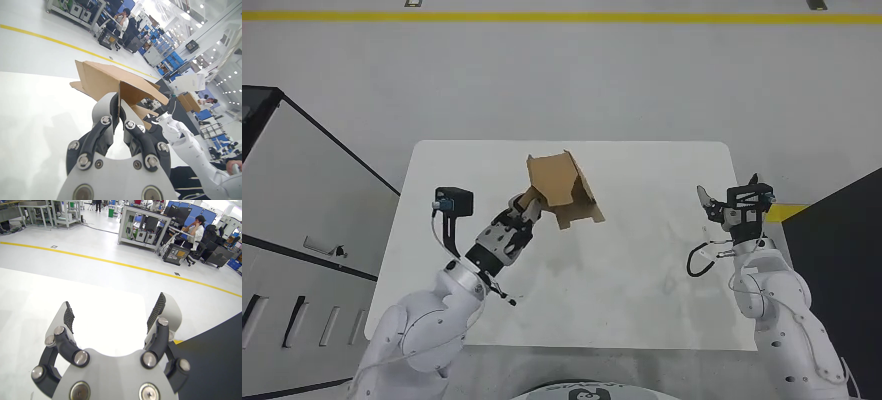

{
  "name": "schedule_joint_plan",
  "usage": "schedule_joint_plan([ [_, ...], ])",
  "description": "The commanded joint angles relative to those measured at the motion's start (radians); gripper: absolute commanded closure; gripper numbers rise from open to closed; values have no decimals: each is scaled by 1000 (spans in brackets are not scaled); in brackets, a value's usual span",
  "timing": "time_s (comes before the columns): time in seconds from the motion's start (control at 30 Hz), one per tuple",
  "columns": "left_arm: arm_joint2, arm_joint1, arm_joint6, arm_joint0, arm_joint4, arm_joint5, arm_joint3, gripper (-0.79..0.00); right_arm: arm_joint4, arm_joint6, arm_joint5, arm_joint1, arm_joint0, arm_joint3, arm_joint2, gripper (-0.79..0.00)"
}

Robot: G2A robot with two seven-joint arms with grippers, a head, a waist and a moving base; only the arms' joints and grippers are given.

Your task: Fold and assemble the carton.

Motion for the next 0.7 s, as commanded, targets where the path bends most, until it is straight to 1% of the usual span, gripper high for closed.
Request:
schedule_joint_plan([
  [0.0, 13, 2, 4, -2, 68, -1, -4, 0, 0, 0, 0, 0, 0, 0, 0, -785],
  [0.17, 52, 7, 16, -13, 281, -7, 4, 0, 0, 0, 0, 0, 0, 0, 0, -785],
  [0.2, 55, 8, 18, -14, 299, -5, 7, 0, 0, 0, 0, 0, 0, 0, 0, -785],
  [0.43, 55, 8, 18, -14, 299, -5, 7, 0, 0, 0, 0, 0, 0, 0, 0, -785],
  [0.5, 58, 8, 25, -25, 282, -34, 12, 0, 0, 0, 0, 0, 0, 0, 0, -785],
  [0.67, 53, 18, -17, -66, 407, -126, 17, 0, 0, 0, 0, 0, 0, 0, 0, -785],
])
